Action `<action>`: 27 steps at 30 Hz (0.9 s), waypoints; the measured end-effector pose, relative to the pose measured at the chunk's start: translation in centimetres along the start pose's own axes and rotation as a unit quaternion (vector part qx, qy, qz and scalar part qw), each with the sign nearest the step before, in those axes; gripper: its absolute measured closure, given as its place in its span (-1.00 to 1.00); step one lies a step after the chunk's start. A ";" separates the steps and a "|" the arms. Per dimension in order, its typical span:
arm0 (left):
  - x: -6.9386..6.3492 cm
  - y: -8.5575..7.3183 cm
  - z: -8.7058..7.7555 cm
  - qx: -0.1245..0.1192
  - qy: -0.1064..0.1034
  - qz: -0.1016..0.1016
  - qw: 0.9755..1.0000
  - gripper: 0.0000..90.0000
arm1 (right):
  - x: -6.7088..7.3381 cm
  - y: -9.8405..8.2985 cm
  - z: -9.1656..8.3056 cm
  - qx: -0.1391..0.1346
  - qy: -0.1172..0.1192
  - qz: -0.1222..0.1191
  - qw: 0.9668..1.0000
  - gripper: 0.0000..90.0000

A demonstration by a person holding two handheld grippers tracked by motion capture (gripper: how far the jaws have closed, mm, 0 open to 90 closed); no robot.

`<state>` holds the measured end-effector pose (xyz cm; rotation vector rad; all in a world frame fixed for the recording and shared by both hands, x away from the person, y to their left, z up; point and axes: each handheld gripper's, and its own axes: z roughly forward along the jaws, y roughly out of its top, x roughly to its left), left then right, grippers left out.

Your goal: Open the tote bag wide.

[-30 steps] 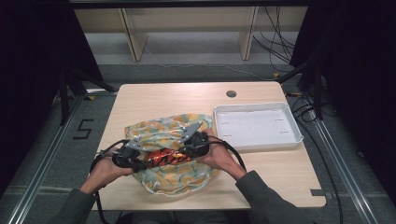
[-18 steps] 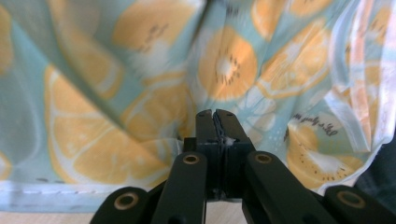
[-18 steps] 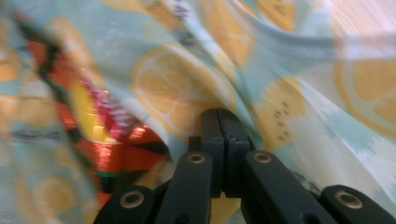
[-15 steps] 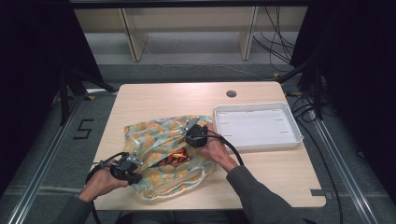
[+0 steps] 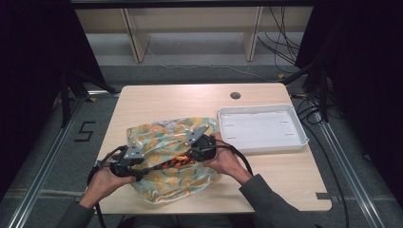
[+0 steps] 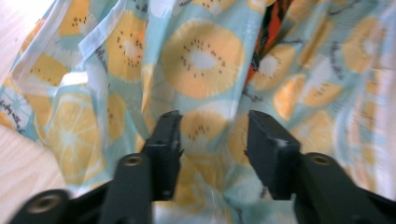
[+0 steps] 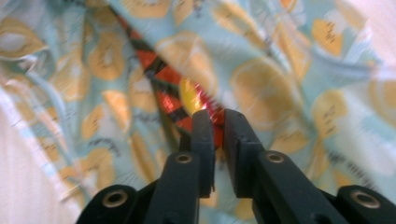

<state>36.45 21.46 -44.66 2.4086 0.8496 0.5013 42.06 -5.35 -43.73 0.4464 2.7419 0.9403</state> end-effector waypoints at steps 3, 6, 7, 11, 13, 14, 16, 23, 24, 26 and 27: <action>-0.2 0.3 1.4 0.015 0.015 0.028 0.999 0.21 | 0.3 -1.0 0.6 0.016 0.009 0.004 1.000 0.71; 0.3 0.7 1.4 0.007 0.008 0.020 1.000 0.66 | 0.2 -1.5 1.3 0.025 0.010 0.010 1.000 0.65; 0.6 1.0 1.1 0.007 0.009 0.026 1.000 0.84 | 0.2 -1.6 1.4 0.028 0.012 0.007 1.000 0.65; 1.3 2.2 0.5 0.004 0.018 0.030 0.999 0.97 | 0.9 -1.6 1.7 0.041 0.010 0.025 0.999 0.60; 1.6 2.6 0.6 0.008 0.016 0.033 0.999 0.98 | 1.0 -1.4 2.0 0.042 0.010 -0.001 0.999 0.59; 1.7 2.6 0.8 0.004 0.014 0.026 1.000 0.98 | 1.3 -1.4 2.1 0.044 0.005 0.015 0.999 0.59; 2.2 2.7 1.0 0.007 0.015 0.022 1.000 0.98 | 0.9 -1.2 2.5 0.041 -0.008 -0.018 0.999 0.59; 3.7 2.6 1.3 0.005 0.011 0.003 1.000 0.98 | 0.6 -0.8 4.0 0.047 -0.022 -0.026 0.998 0.96; 4.0 2.5 1.5 0.005 0.016 0.002 1.000 0.98 | 0.5 -0.8 4.1 0.049 -0.021 -0.027 0.998 0.98; 4.5 2.2 1.7 0.005 0.024 -0.003 1.000 0.98 | 0.4 -0.8 3.8 0.057 -0.018 -0.034 0.998 1.00; 4.8 2.1 1.7 0.004 0.026 -0.005 1.000 0.98 | 0.6 -0.9 3.6 0.057 -0.014 -0.027 0.998 1.00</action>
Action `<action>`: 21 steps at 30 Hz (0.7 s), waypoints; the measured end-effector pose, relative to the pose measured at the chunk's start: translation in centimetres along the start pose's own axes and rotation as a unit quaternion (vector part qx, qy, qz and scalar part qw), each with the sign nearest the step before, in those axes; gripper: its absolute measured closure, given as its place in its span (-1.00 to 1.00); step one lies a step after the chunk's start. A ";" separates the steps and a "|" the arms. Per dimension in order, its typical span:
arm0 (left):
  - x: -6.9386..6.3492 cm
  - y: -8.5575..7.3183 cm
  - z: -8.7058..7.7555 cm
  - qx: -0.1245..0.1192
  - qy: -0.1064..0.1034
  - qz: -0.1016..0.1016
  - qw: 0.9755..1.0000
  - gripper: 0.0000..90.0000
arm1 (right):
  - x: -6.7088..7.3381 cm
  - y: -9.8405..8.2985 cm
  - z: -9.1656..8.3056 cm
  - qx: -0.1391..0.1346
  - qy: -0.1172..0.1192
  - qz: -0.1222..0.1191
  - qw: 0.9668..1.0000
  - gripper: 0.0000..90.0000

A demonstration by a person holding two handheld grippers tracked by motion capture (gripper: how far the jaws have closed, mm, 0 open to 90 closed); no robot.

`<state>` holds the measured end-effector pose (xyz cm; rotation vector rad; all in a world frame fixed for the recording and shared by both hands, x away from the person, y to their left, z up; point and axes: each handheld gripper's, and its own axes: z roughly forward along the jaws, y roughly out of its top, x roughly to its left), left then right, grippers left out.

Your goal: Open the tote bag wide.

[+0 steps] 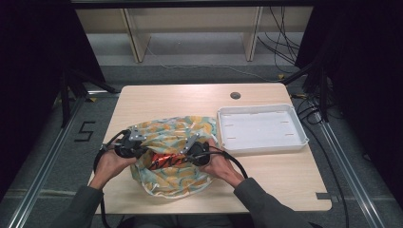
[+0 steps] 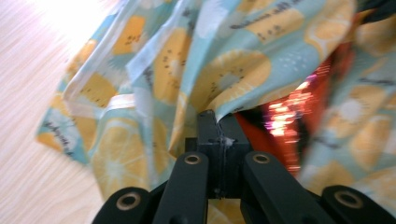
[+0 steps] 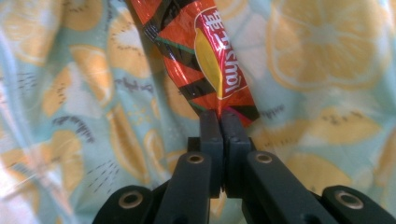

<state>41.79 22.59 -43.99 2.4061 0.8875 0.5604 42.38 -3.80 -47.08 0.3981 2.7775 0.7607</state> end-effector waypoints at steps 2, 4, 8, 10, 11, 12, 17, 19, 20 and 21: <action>0.5 -0.1 0.2 -0.002 0.004 0.004 1.000 0.98 | 0.1 -0.1 -0.7 -0.006 0.008 -0.009 1.000 1.00; 0.6 -0.3 0.5 0.000 0.009 0.005 1.000 0.98 | 0.4 -0.4 -1.9 -0.004 0.021 0.007 1.000 1.00; 0.6 -0.9 1.2 0.002 0.010 0.006 1.000 0.96 | 0.1 -1.0 -3.2 -0.014 0.035 0.003 0.999 1.00; 0.3 -1.0 1.4 0.008 0.014 0.008 1.000 0.94 | -0.1 -1.4 -3.6 -0.020 0.040 -0.001 0.999 1.00; 0.3 -1.0 1.4 0.008 0.014 0.008 1.000 0.92 | 0.0 -1.5 -3.7 -0.022 0.042 0.002 0.999 1.00; 0.2 -1.0 1.3 0.003 0.016 0.006 1.000 0.90 | 0.1 -1.7 -3.9 -0.022 0.043 0.015 0.999 1.00; -0.6 -0.8 1.2 -0.002 0.007 0.016 1.000 0.77 | 0.1 -2.0 -4.4 -0.026 0.057 0.018 0.998 1.00; -0.9 -0.8 0.9 -0.004 -0.001 0.015 1.000 0.57 | 0.1 -2.0 -4.6 -0.032 0.053 0.022 0.998 1.00; -1.1 -0.8 0.6 -0.005 -0.002 0.007 1.000 0.42 | 0.0 -2.0 -4.8 -0.032 0.057 0.023 0.998 1.00; -1.1 -0.8 0.6 -0.005 -0.002 0.007 1.000 0.29 | 0.0 -2.0 -4.9 -0.035 0.058 0.024 0.997 1.00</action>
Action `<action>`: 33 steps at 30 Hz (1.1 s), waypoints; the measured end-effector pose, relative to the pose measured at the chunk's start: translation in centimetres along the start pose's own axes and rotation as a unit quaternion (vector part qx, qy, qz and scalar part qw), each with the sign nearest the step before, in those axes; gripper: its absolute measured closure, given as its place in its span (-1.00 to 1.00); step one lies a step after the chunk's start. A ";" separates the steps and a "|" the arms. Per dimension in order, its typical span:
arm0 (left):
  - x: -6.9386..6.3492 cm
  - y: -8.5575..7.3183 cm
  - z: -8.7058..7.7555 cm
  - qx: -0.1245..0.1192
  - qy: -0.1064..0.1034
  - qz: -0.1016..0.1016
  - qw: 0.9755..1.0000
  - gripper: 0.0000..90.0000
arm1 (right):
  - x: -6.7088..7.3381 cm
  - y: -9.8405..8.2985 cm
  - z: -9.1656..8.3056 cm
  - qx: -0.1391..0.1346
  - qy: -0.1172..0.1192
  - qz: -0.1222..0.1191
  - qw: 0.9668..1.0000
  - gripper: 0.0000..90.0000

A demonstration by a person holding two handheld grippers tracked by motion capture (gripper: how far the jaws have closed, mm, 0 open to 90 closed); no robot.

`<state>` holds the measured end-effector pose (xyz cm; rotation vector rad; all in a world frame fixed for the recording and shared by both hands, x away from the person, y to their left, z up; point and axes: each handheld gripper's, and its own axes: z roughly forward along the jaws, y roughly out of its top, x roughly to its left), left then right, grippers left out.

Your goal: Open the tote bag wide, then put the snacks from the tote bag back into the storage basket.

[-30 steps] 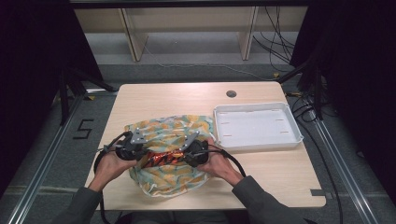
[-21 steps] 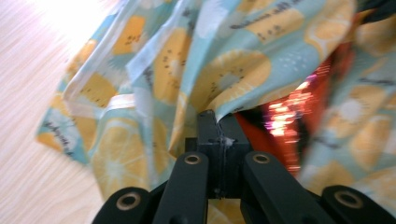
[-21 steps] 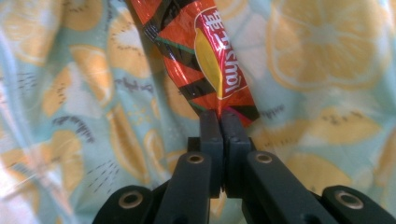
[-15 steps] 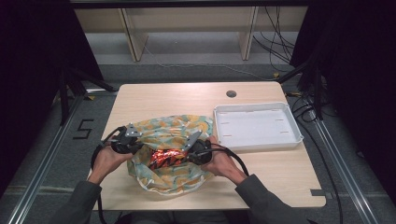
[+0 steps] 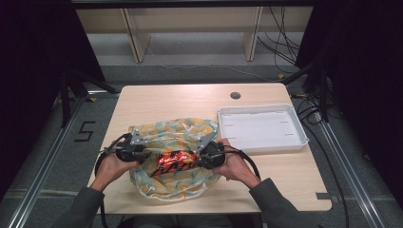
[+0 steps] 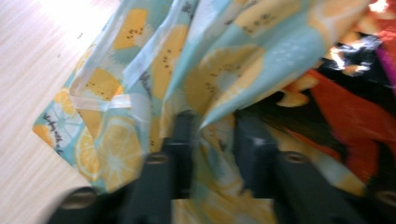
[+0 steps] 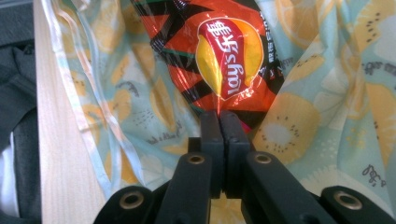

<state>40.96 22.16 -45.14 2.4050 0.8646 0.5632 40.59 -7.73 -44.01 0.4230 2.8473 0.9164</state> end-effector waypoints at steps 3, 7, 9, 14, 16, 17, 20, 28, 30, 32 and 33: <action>-0.5 -0.3 -2.4 -0.024 -0.001 -0.017 1.000 0.05 | 0.0 0.1 -0.4 -0.002 0.002 0.003 1.000 1.00; -1.6 -0.6 -4.8 -0.048 -0.006 -0.014 0.999 0.00 | -0.1 0.0 -0.5 -0.009 0.000 0.007 1.000 1.00; -2.2 -0.9 -5.5 -0.060 -0.014 -0.009 0.998 -0.01 | -0.2 0.1 -0.6 -0.008 0.005 -0.002 1.000 1.00; -3.9 -1.7 -5.8 -0.061 -0.020 -0.008 0.998 -0.11 | -0.2 0.2 -0.7 -0.012 0.005 -0.001 1.000 1.00; -4.3 -1.9 -5.7 -0.056 -0.020 -0.005 0.998 -0.17 | -0.2 0.1 -0.8 -0.017 0.005 0.002 1.000 1.00; -4.6 -2.0 -5.6 -0.057 -0.023 -0.010 0.998 -0.19 | -0.3 0.1 -0.8 -0.016 0.006 0.003 1.000 1.00; -5.1 -2.1 -5.4 -0.060 -0.023 -0.011 0.998 -0.23 | -0.4 0.2 -1.1 -0.019 0.008 0.005 1.000 1.00; -6.0 -1.9 -5.4 -0.070 -0.012 -0.002 0.997 -0.28 | -0.1 0.7 -2.4 -0.034 0.009 0.014 0.999 1.00; -6.1 -1.9 -5.5 -0.073 -0.011 -0.007 0.997 -0.30 | -0.2 0.8 -2.6 -0.037 0.013 0.007 0.999 1.00; -6.0 -2.0 -5.6 -0.072 -0.008 0.000 0.997 -0.30 | -0.1 0.9 -2.7 -0.042 0.013 0.009 0.999 1.00; -6.0 -2.0 -5.6 -0.071 -0.009 0.001 0.997 -0.30 | -0.2 0.9 -2.8 -0.041 0.015 0.008 0.999 1.00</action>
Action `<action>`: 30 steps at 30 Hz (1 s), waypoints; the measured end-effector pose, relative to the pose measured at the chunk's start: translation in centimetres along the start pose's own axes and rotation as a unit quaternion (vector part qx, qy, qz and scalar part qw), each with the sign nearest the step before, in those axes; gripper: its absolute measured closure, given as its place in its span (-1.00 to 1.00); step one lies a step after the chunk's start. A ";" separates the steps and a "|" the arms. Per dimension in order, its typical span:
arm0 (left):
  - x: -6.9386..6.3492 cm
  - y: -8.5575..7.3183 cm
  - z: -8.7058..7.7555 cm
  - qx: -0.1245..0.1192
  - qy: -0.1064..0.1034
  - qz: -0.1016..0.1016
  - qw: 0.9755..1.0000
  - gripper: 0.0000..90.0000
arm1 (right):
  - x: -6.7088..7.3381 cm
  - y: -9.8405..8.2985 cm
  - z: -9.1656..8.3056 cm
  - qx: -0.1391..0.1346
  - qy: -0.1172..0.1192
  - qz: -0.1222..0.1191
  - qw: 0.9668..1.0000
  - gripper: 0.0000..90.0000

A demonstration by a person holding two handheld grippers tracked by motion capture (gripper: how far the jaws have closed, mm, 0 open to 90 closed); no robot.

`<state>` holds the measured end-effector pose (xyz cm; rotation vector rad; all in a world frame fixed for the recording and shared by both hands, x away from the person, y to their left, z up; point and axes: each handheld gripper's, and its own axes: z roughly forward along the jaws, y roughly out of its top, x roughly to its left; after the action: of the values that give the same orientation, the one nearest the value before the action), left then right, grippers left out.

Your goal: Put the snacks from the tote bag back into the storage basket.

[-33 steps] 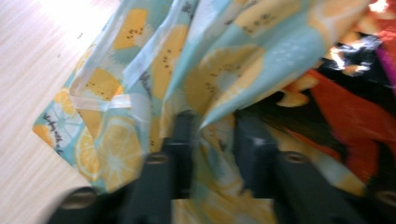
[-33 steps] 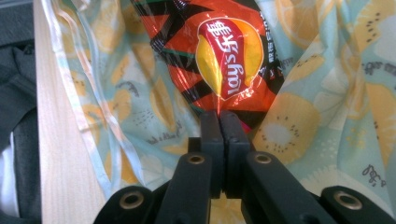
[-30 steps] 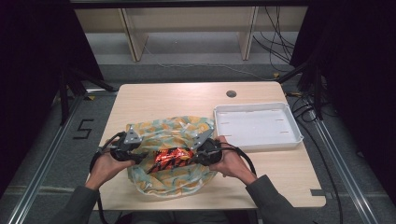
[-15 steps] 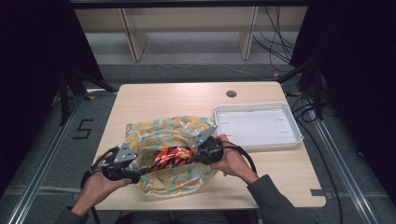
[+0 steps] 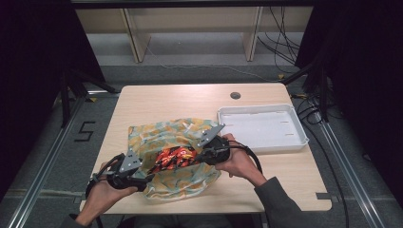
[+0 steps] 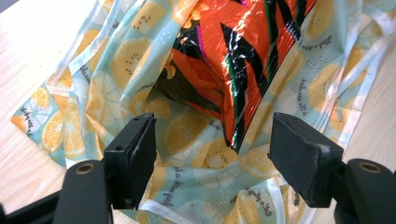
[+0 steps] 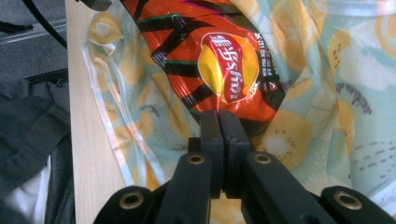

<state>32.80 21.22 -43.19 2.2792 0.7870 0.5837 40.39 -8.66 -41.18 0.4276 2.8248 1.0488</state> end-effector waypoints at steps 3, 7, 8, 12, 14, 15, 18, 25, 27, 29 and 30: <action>-0.2 0.0 0.1 -0.002 0.003 -0.011 1.000 -0.30 | 0.2 0.1 -0.3 0.000 0.002 0.014 1.000 1.00; -0.3 0.2 0.0 -0.003 0.002 -0.011 1.000 -0.30 | 0.3 0.4 -0.7 -0.007 0.005 0.009 1.000 1.00; -0.3 0.2 0.1 -0.009 0.002 -0.020 1.000 -0.30 | 0.3 0.5 -0.7 -0.011 0.005 0.003 1.000 1.00; -0.2 0.1 0.0 -0.019 0.007 -0.012 1.000 -0.31 | 0.4 0.7 -1.2 -0.016 0.008 0.012 1.000 1.00; 0.0 0.1 -0.1 -0.011 0.011 0.005 1.000 -0.31 | 0.4 0.8 -1.4 -0.016 0.009 0.012 1.000 1.00; -0.2 0.1 -0.1 -0.011 0.009 -0.003 1.000 -0.29 | 0.3 0.8 -1.5 -0.018 0.007 0.006 1.000 1.00; -0.7 0.2 0.0 -0.012 0.005 -0.004 1.000 -0.18 | 0.5 1.0 -1.6 -0.025 0.009 0.001 1.000 1.00; -1.0 0.7 0.2 -0.024 0.000 0.027 0.999 0.56 | 1.0 1.6 -1.9 -0.030 0.011 0.000 0.999 1.00; -0.8 0.9 0.2 -0.030 -0.002 0.032 0.999 0.79 | 1.0 1.6 -2.0 -0.028 0.008 -0.001 1.000 1.00; -0.6 1.0 -0.1 -0.040 -0.019 0.020 0.999 0.92 | 0.9 1.5 -2.1 -0.031 0.008 0.000 0.999 1.00; -0.7 1.1 -0.2 -0.050 -0.031 0.005 0.998 0.95 | 0.8 1.5 -2.3 -0.032 0.005 0.001 0.999 1.00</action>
<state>32.62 20.19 -42.38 2.1998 0.7017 0.5421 39.51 -8.74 -38.44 0.4200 2.7919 1.1407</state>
